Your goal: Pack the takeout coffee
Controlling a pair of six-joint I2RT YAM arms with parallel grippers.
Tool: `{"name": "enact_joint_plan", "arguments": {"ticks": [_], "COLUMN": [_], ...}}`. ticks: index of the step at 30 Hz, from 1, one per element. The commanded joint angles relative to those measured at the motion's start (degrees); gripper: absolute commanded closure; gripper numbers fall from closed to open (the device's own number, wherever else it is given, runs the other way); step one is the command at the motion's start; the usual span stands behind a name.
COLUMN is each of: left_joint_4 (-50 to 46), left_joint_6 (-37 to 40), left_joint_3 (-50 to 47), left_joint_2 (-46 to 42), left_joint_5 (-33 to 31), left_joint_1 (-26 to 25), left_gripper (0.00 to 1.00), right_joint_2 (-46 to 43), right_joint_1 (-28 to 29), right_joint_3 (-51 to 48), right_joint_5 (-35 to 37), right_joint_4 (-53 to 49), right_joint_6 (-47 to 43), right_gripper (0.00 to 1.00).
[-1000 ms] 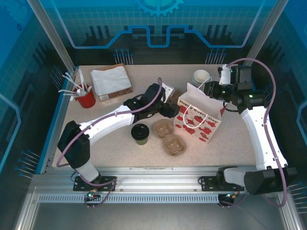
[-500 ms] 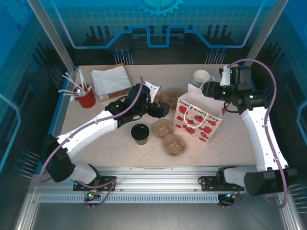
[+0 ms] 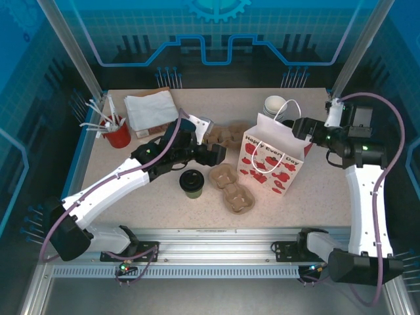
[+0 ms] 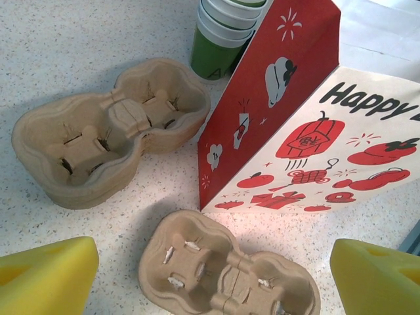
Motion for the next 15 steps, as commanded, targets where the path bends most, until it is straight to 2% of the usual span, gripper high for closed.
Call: {"name": "enact_joint_plan", "arguments": {"ticks": [1,10,15], "left_joint_4": [-1.11,-1.69,-1.56], "left_joint_6": [-0.86,-0.57,-0.57], "left_joint_3": [-0.48,-0.37,-0.24], "left_joint_2": [-0.96,-0.75,-0.75], "left_joint_5": [1.08,1.39,1.57], "left_joint_1": [0.16,0.19,0.19], "left_gripper": [0.07,0.07,0.07], "right_joint_2": [0.52,-2.12,-3.58], "right_joint_1": [-0.64,0.47,3.34], "right_joint_3": [-3.27,-8.03,-10.29], "right_joint_5": [-5.09,-10.70,-11.66], "right_joint_4": [-0.22,1.11,2.16], "right_joint_6": [-0.20,1.65,4.29], "right_gripper": [0.02,0.02,0.02]}}
